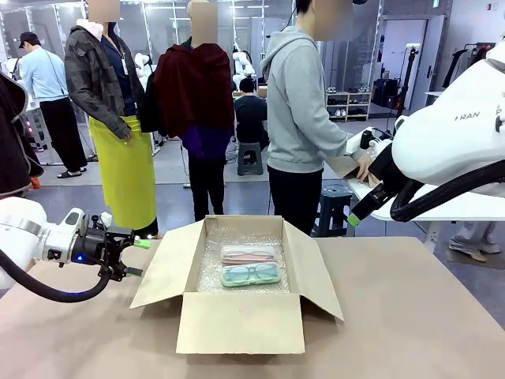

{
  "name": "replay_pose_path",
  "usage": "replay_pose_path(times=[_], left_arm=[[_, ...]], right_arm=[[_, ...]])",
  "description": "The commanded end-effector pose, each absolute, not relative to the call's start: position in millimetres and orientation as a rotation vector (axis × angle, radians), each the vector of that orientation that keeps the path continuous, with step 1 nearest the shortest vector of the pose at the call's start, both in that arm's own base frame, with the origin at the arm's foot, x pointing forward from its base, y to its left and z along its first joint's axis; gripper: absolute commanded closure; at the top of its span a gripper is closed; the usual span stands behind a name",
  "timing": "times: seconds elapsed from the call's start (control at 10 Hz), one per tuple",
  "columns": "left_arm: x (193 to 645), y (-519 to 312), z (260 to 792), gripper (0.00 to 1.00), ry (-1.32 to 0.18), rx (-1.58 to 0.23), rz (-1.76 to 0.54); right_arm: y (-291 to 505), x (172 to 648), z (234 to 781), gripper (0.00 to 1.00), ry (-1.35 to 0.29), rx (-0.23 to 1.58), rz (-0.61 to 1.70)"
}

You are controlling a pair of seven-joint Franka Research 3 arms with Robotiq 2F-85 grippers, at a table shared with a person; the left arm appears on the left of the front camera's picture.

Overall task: Pack the glasses set securely to prepare it for shipping.
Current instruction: Position the Package Box on the left side of the table.

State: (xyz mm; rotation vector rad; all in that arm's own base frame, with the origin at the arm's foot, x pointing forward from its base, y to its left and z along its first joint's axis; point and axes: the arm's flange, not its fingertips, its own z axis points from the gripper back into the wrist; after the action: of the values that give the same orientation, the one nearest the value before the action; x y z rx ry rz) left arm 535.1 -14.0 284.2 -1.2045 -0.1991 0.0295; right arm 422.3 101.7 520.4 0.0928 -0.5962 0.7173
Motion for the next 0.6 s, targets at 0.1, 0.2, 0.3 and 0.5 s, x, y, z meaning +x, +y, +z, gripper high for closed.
replay_pose_path(times=[0.1,0.2,0.3,0.5], left_arm=[[548.7,-31.1,275.4,0.0,-0.192,-1.258,0.069],[550.0,-36.1,273.6,0.0,-0.189,-1.275,0.066],[549.5,-41.3,270.9,0.0,-0.148,-1.305,0.054],[549.3,-45.1,266.7,0.0,-0.149,-1.354,0.051]], right_arm=[[104.9,423.1,522.9,0.0,-0.585,0.095,0.699],[104.9,423.1,522.9,0.0,-0.585,0.095,0.699],[104.9,423.1,522.9,0.0,-0.585,0.095,0.699],[104.9,423.1,522.9,0.0,-0.585,0.095,0.699]])
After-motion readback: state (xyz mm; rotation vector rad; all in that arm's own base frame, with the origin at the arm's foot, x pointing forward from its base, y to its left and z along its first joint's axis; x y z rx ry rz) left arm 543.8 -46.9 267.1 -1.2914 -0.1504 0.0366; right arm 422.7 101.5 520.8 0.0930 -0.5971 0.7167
